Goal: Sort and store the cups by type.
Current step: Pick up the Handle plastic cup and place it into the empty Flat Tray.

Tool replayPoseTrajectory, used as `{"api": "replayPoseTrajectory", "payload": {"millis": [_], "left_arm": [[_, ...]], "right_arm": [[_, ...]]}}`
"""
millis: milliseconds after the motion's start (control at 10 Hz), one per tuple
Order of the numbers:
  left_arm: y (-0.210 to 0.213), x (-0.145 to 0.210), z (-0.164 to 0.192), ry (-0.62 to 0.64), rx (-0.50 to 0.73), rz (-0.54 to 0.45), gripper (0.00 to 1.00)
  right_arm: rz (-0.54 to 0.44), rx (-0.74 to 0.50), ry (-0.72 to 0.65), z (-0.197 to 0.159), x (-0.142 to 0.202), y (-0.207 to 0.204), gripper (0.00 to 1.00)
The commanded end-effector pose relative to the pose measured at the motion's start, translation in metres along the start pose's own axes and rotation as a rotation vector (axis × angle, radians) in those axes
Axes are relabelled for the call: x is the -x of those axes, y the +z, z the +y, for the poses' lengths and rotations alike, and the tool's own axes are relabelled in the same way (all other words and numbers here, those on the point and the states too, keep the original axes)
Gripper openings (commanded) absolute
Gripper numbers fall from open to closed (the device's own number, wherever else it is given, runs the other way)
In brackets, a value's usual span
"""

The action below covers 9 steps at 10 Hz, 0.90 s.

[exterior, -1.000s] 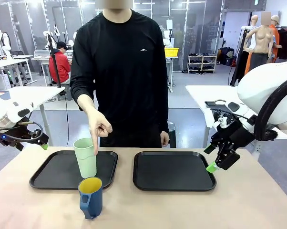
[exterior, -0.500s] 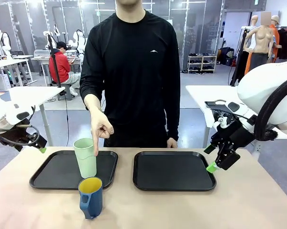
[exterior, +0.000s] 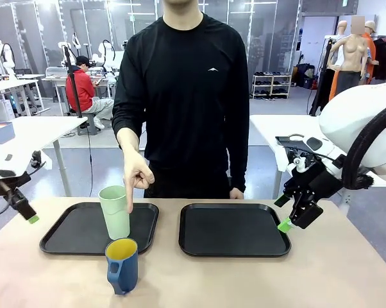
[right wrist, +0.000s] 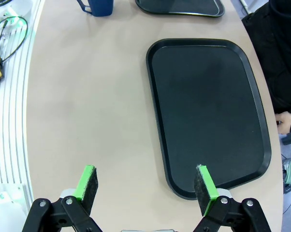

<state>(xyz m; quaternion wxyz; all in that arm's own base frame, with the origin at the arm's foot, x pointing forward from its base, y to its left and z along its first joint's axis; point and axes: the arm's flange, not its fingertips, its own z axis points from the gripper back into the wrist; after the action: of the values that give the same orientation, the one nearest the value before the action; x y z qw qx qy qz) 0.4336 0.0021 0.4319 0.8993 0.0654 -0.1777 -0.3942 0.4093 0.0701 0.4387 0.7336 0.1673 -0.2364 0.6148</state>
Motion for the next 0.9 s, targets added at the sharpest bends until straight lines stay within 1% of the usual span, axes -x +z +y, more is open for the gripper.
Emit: {"api": "replayPoseTrajectory", "payload": {"millis": [0,200,300,400,500,800], "left_arm": [[-0.005,0.015,0.0,-0.249,0.01,-0.008,1.0],[-0.011,0.025,-0.011,-0.38,0.115,0.027,1.0],[-0.016,0.027,-0.016,-0.423,0.105,0.024,1.0],[-0.02,0.03,-0.021,-0.444,0.137,0.042,1.0],[-0.026,0.031,-0.023,-0.464,0.162,0.038,1.0],[-0.034,0.031,-0.028,-0.516,0.16,0.037,1.0]], "right_arm": [[0.008,0.003,-0.001,0.003,0.0,0.001,1.0],[0.008,0.003,-0.001,0.003,0.0,0.001,1.0],[0.008,0.003,-0.001,0.003,0.0,0.001,1.0],[0.008,0.003,-0.001,0.003,0.0,0.001,1.0],[0.008,0.003,-0.001,0.003,0.0,0.001,1.0],[0.008,0.003,-0.001,0.003,0.0,0.001,1.0]]}}
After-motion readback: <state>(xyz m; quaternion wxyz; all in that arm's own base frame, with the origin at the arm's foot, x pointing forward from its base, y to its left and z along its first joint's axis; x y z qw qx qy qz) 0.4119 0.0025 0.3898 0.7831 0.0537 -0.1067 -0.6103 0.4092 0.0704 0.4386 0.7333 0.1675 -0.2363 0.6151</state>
